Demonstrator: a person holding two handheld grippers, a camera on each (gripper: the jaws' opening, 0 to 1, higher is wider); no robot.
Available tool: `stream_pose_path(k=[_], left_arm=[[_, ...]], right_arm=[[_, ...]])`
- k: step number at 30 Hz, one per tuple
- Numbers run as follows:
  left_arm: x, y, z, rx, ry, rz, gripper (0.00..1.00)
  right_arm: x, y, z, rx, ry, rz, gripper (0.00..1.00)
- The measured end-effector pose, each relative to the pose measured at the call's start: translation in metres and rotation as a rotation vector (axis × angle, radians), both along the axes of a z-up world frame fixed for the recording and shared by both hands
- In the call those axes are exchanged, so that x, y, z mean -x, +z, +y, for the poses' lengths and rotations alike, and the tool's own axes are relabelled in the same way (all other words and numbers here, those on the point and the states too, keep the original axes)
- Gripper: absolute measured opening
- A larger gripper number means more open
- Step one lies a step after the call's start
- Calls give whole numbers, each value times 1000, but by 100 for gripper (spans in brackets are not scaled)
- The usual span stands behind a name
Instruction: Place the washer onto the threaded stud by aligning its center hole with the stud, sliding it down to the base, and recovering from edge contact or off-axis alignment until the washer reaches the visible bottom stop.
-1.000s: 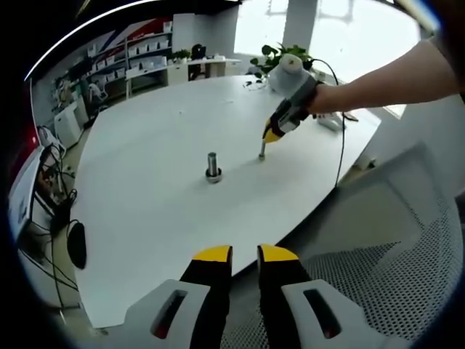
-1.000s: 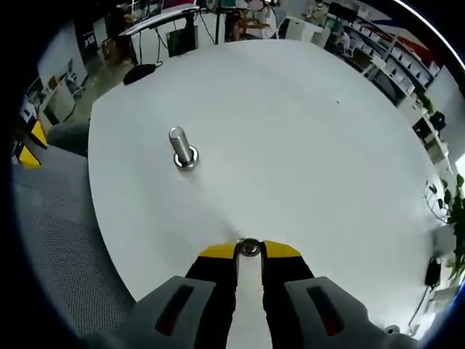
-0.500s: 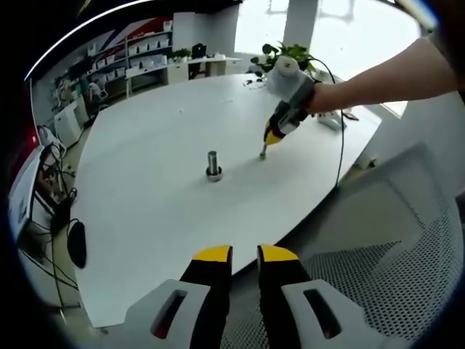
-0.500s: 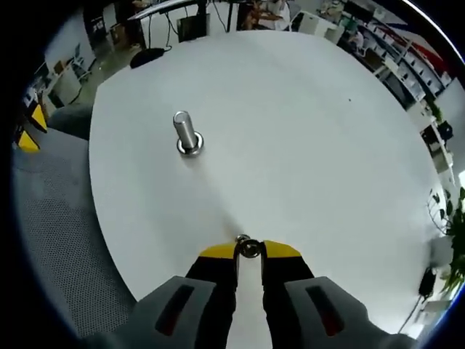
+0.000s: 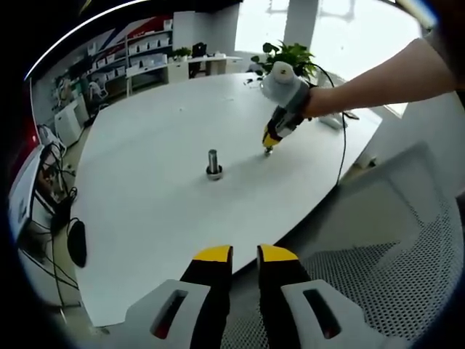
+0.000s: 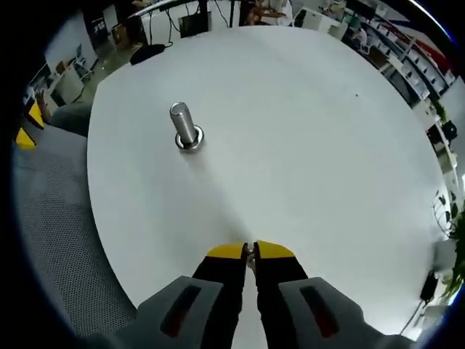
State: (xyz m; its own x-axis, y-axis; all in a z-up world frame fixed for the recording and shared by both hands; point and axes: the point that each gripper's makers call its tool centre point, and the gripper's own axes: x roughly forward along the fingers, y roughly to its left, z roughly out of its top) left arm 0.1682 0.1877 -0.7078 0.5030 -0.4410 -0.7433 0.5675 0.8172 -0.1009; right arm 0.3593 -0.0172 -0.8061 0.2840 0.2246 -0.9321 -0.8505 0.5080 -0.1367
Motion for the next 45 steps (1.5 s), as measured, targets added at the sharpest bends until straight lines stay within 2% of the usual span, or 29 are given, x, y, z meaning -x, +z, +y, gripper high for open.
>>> stream_pose_path(k=[2, 5, 9, 25, 30, 34, 35, 39, 45], left_arm=[[0, 0, 0, -1, -1, 2, 11], [0, 0, 0, -1, 0, 2, 11], [0, -1, 0, -2, 0, 4, 11], [1, -1, -1, -3, -5, 8, 10], [1, -2, -1, -4, -6, 9, 10], [1, -1, -1, -4, -8, 10, 10], [1, -2, -1, -4, -8, 10, 10], [1, -2, 0, -4, -7, 10, 10], [1, -1, 0, -4, -5, 7, 10]], right_arm=[[-2, 2, -2, -7, -1, -2, 12], [-2, 0, -5, -29, -41, 30, 13], [-4, -1, -8, -14, -31, 18, 15], [-1, -20, -13, 15, -49, 75, 13], [-6, -20, -9, -34, -98, 89, 11], [-6, -21, -6, -56, -121, 93, 11], [-3, -23, -8, -41, -131, 106, 12], [0, -28, -9, -24, -104, 99, 12], [-4, -20, -10, -40, -112, 76, 14]])
